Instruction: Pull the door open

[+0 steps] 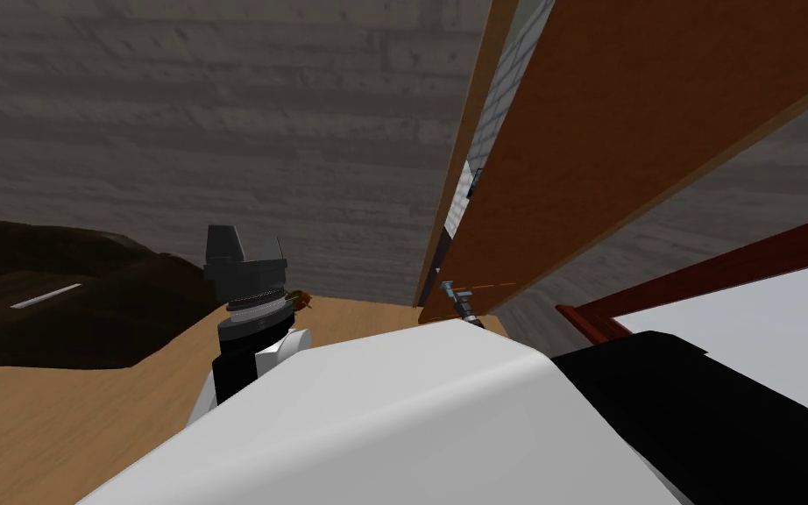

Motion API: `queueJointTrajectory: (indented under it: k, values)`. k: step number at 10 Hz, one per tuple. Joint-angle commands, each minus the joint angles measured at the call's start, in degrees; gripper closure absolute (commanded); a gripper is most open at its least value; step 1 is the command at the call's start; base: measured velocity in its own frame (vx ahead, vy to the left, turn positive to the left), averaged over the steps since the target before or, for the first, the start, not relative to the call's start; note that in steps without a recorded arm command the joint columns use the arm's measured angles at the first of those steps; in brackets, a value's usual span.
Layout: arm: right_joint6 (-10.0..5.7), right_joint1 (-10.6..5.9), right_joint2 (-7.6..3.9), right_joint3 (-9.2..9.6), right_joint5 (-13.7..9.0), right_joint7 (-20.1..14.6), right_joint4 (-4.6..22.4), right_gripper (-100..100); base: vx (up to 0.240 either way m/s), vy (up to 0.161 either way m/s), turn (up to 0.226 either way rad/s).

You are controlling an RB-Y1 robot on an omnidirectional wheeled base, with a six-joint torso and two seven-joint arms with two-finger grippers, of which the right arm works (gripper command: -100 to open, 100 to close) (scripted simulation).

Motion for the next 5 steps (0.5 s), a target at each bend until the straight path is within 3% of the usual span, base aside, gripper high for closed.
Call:
queueJointTrajectory:
  k: [1, 2, 4, 5]
  values:
    - [-1.85, 1.06, -0.60, 0.67, -0.1, -0.6, 0.3, 100, -0.228, -0.086, 0.204]
    - [-2.43, 1.34, -0.79, 0.86, -0.2, -0.7, 0.4, 100, -0.190, -0.083, 0.131]
    - [-5.46, 2.77, -1.75, 1.90, -0.4, -1.6, 1.4, 100, -0.191, -0.070, 0.232]
    - [-6.03, 3.03, -1.93, 2.10, -0.4, -1.7, 1.6, 100, -0.215, -0.067, 0.141]
